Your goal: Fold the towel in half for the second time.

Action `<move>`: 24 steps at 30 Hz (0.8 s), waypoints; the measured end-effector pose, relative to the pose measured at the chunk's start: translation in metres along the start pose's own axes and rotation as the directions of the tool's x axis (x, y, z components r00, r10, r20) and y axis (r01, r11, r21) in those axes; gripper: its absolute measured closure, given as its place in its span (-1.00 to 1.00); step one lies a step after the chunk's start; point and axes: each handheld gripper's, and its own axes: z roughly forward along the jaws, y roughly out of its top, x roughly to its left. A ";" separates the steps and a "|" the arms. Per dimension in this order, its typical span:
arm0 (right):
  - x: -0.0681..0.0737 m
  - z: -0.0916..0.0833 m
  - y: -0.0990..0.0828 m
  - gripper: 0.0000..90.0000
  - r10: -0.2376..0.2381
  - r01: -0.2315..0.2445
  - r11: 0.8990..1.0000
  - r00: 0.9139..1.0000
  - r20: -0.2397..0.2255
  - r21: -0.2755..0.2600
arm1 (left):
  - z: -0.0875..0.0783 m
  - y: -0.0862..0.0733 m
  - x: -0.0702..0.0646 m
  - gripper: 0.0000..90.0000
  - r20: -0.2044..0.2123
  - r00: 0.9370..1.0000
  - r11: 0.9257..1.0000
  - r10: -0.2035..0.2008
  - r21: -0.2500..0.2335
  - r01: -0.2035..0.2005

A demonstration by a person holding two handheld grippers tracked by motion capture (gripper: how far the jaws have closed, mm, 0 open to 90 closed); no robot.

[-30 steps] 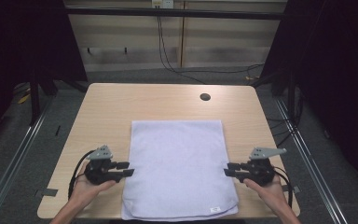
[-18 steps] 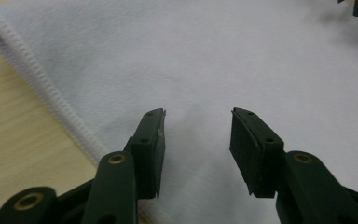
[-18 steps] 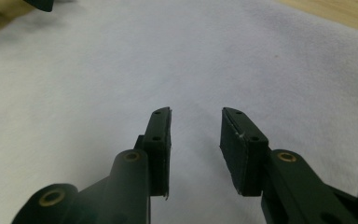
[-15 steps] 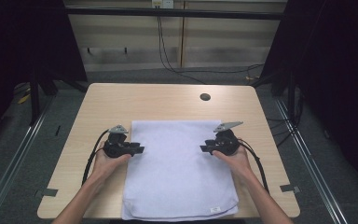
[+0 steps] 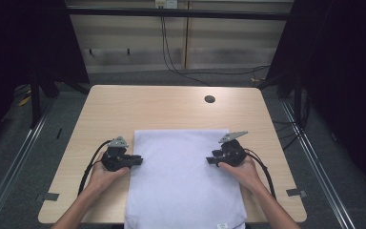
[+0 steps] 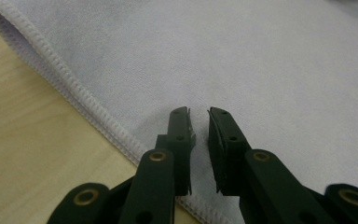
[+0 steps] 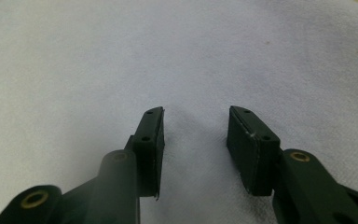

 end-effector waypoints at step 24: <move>0.011 -0.051 -0.030 0.30 0.011 -0.012 0.997 1.000 -0.011 -0.072 | -0.037 -0.018 -0.040 0.54 0.031 1.000 1.000 0.006 -0.003 -0.006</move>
